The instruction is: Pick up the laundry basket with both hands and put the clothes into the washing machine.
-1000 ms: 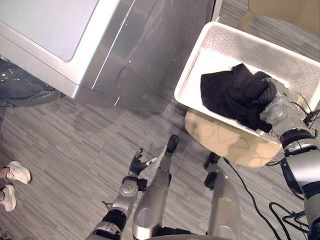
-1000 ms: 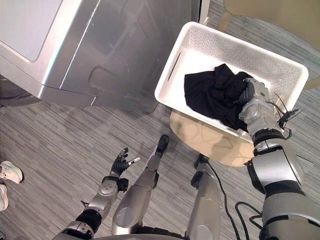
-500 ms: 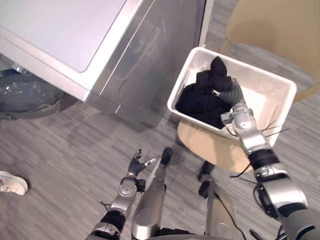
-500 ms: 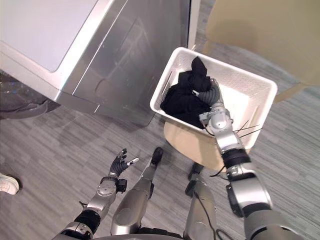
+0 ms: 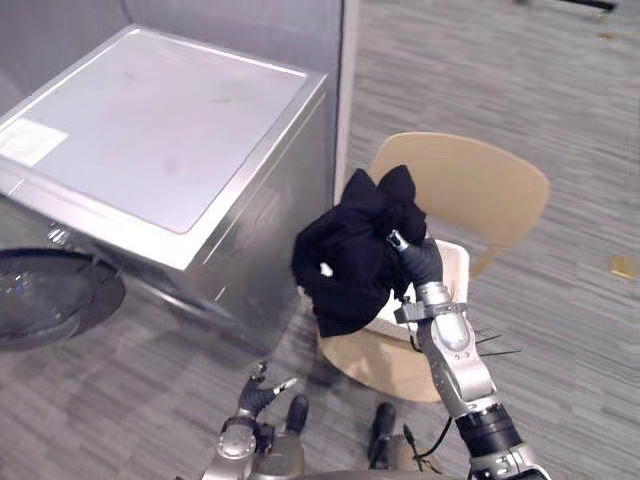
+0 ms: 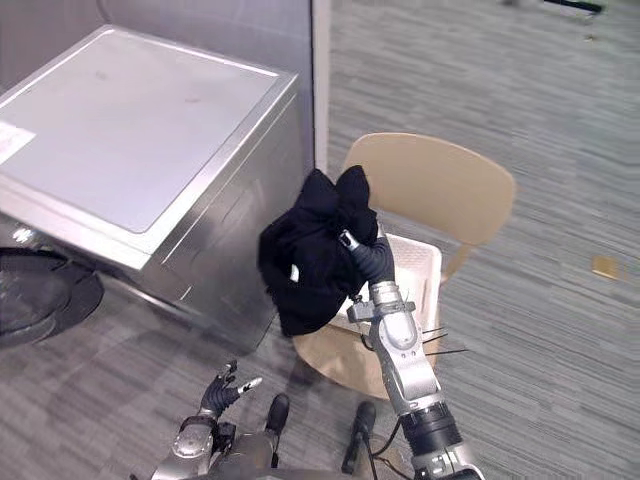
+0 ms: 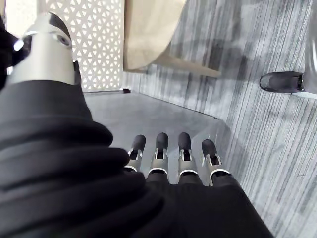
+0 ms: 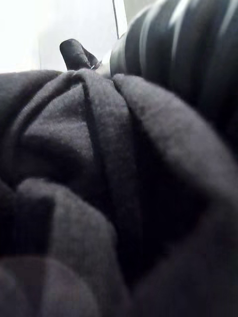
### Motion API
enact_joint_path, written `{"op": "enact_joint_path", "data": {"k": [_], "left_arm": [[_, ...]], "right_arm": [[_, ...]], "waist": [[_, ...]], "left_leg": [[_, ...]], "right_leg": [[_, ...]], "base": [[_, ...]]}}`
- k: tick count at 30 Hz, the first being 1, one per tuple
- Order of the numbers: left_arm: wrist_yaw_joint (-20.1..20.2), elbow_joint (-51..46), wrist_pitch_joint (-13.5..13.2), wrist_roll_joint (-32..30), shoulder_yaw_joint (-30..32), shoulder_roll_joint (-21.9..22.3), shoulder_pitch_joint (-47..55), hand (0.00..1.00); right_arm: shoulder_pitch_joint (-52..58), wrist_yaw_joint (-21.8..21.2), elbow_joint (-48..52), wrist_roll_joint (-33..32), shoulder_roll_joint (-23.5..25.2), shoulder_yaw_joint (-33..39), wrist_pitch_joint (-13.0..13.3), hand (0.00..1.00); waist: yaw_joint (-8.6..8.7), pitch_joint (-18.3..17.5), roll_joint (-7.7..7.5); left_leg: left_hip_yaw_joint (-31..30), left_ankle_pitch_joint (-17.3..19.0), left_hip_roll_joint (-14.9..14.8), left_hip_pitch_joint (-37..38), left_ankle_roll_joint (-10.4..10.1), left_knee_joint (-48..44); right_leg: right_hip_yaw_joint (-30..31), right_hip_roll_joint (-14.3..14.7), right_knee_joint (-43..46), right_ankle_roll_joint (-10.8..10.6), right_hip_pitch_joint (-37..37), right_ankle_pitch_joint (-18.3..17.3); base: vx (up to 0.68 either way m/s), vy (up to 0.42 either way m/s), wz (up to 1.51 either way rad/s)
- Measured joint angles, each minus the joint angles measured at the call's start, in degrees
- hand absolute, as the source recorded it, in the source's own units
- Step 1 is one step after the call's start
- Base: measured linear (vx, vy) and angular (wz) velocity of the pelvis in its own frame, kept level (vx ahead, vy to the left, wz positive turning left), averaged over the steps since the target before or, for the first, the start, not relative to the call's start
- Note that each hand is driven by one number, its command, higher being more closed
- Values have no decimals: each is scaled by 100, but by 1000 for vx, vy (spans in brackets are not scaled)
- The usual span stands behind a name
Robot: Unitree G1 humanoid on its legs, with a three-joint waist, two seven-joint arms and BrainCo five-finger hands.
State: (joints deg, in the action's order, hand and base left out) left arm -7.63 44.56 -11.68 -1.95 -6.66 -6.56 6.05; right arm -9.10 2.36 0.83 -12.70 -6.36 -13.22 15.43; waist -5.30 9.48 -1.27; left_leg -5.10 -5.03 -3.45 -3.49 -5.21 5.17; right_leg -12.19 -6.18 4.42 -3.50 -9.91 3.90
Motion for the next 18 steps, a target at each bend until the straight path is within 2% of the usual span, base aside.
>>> {"op": "enact_joint_path", "data": {"k": [2, 4, 5, 6, 8, 9, 10, 11, 12, 13, 15, 16, 17, 18], "left_arm": [[-2, -131, -1, 1, 10, -73, -5, 0], [-4, -364, -8, 0, 13, -150, -74, 0], [-4, -491, -72, -14, 57, -143, -147, 0], [-4, -593, -148, -40, 55, -224, -203, 0], [-7, -614, -171, -40, 62, -296, -223, 0], [-11, -699, -155, -38, 65, -336, -207, 0], [-11, -880, -138, -34, 72, -332, -163, 0], [-16, -1040, -134, -21, 93, -297, -91, 0], [-16, -1329, -138, -21, 138, -191, 40, 0], [-9, -1751, -162, -21, 137, -10, 294, 0], [-5, -2278, -198, 24, 97, 89, 604, 0], [-2, -2674, -197, 37, 1, 142, 748, 0], [3, -2892, -199, 44, -59, 208, 767, 0], [12, -3043, -204, 40, -74, 265, 740, 0]], "right_arm": [[2, 0, -1, 149, 38, -43, 5, 100], [67, 23, -11, 294, 44, -24, -8, 100], [64, 26, -3, 347, 29, -27, -9, 100], [122, 31, -4, 406, 27, -22, -5, 100], [129, 20, -7, 440, 37, -64, -3, 100], [116, 4, -5, 438, 38, -177, 10, 100], [107, -2, -15, 437, 23, -233, 11, 100], [106, -7, -61, 437, 4, -245, 11, 100], [91, -7, -150, 436, -33, -246, 11, 100], [90, 12, -250, 434, -159, -233, 10, 100], [73, 40, -228, 433, -337, -199, 20, 100], [44, 114, -219, 435, -495, -107, 50, 100], [34, 162, -222, 435, -644, 1, 45, 100], [24, 175, -232, 435, -663, 108, 35, 100]], "waist": [[3, 5, -23], [16, 5, -34], [23, 23, 48], [64, 19, 26], [96, 14, 0], [70, -26, -106], [-23, -12, -137], [-42, -7, -128], [-91, 36, -29], [-167, 132, 187], [-170, 180, 346], [-163, 205, 504], [-151, 273, 640], [-153, 299, 638]], "left_leg": [[175, 43, 18, -70, 6, -115], [223, 162, 57, -266, 68, -497], [201, 167, -68, -391, 105, -576], [55, 154, -97, -429, 96, -696], [-110, 150, -88, -517, 85, -816], [-269, 114, -18, -691, 30, -948], [-331, 76, 42, -804, -29, -1014], [-369, 35, 45, -839, -83, -1006], [-438, -15, 15, -864, -158, -998], [-571, -92, -140, -896, -155, -997], [-759, -201, -267, -1100, -186, -968], [-904, -234, -380, -1295, -188, -766], [-833, -118, -495, -1296, -113, -464], [-584, 205, -511, -1334, 207, -273]], "right_leg": [[144, 6, -78, 19, -70, 159], [183, -35, -57, -71, -122, 258], [202, -33, 600, -82, -271, -98], [230, -138, 2007, 55, -359, -921], [305, -190, 2426, -146, -175, -1285], [481, -181, 2385, -285, 13, -1601], [512, -180, 2272, -240, 43, -1822], [480, -177, 2131, -169, 98, -1928], [412, -101, 1879, -88, 225, -2026], [244, 129, 1716, 44, 297, -1919], [49, 277, 1823, 158, 102, -1911], [-161, 380, 1896, 260, -57, -1873], [-402, 407, 1755, 334, -41, -1746], [-598, 280, 1484, 436, -49, -1542]], "base": [[-66, 27, -49], [-95, 20, -19], [-140, -48, 25], [-112, -90, 44], [-51, -137, 57], [-149, -270, 60], [-191, -316, 53], [-171, -192, 31], [-236, -171, 24], [-322, -195, 32], [-321, -186, 45], [-245, -161, 71], [-279, -105, 97], [-167, -38, 89]]}}
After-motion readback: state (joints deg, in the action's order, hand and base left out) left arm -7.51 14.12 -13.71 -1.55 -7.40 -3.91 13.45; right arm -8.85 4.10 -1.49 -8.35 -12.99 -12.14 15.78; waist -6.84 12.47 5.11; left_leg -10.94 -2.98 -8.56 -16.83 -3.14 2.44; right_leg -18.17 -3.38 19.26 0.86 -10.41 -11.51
